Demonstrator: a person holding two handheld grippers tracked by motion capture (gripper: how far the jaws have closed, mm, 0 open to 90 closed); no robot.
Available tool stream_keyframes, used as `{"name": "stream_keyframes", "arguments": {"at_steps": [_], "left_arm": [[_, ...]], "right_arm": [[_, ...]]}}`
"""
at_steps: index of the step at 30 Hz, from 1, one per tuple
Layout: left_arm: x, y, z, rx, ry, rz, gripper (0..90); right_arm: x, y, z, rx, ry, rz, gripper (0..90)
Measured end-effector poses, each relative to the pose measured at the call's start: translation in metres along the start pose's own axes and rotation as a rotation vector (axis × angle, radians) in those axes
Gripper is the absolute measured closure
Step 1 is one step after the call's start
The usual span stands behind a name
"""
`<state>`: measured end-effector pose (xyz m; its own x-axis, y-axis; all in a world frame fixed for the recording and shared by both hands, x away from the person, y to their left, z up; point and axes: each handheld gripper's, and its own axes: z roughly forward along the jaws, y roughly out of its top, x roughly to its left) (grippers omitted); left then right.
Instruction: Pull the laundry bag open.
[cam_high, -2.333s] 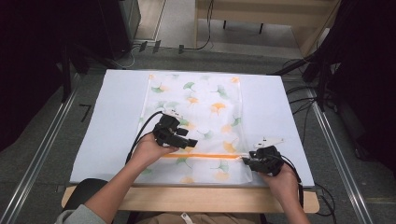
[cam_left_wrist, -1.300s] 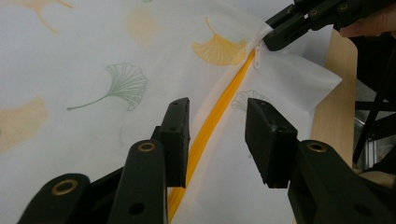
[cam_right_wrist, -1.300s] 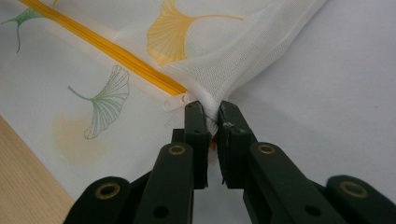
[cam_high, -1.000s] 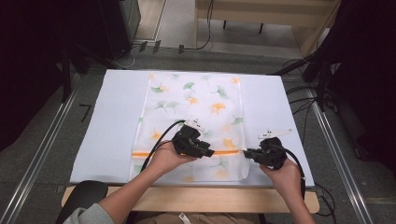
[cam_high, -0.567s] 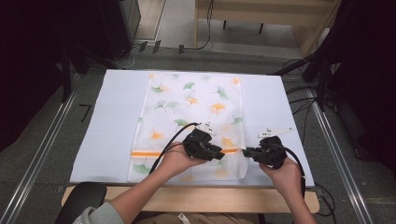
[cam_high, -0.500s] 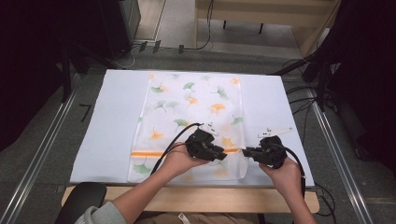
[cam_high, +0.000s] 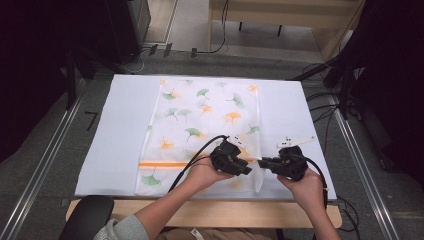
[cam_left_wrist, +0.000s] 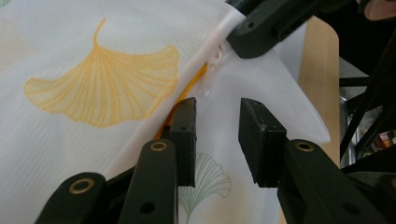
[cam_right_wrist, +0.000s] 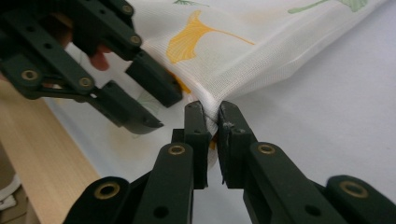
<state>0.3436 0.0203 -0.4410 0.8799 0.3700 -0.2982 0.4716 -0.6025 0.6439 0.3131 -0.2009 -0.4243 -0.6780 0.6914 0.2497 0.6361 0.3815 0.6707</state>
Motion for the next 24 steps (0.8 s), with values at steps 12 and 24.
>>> {"name": "stream_keyframes", "arguments": {"at_steps": [12,24], "left_arm": [[0.0022,0.0013,0.0036,-0.026,-0.022,0.007,69.4],[0.0025,0.0024,0.0055,-0.03,-0.036,-0.014,79.6]], "right_arm": [[0.0041,0.0021,0.0008,0.004,0.031,-0.018,85.6],[0.0046,0.0014,0.002,0.02,0.034,-0.026,85.6]]}}
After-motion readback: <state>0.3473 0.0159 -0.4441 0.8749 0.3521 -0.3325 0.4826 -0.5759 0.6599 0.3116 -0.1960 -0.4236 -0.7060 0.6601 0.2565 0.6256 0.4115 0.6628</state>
